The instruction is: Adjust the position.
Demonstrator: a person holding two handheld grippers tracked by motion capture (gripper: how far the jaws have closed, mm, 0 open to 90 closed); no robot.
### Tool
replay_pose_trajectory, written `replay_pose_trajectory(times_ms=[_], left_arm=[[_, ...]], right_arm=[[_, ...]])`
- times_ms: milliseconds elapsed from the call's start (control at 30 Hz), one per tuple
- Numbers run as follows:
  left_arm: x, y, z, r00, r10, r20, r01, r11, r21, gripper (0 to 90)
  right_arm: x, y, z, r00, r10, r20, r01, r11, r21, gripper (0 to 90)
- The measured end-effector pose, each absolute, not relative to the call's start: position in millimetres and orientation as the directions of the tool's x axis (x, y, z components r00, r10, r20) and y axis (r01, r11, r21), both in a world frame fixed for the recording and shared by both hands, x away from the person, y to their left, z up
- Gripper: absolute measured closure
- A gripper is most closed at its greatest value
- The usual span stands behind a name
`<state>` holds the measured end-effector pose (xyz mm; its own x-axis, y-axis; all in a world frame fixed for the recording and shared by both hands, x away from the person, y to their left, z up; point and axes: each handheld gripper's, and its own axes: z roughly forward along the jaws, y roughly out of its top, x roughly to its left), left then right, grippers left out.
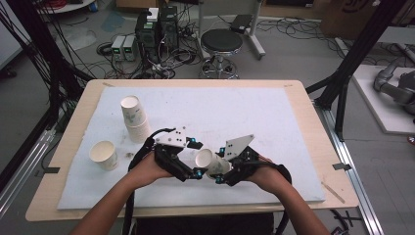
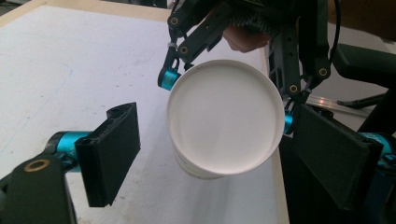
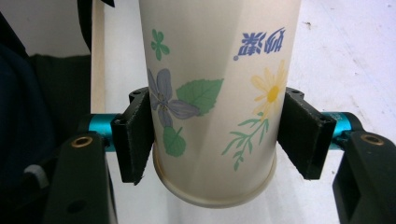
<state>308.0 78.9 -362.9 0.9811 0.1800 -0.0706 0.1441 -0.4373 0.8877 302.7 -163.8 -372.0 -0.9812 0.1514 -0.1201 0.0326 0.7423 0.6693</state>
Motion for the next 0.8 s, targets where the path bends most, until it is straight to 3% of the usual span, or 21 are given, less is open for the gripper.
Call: replay_pose_trajectory(times_ms=[500, 800], left_arm=[[312, 71, -365, 0.985, 0.158, -0.074, 0.147, -0.522, 0.84, 17.6], [313, 69, -367, 0.984, 0.161, -0.082, 0.157, -0.539, 0.827, 20.4]], right_arm=[[303, -146, -363, -0.983, 0.087, -0.163, -0.009, 0.861, 0.509, 33.2], [301, -142, -362, -0.983, 0.074, -0.169, -0.014, 0.885, 0.466, 33.0]])
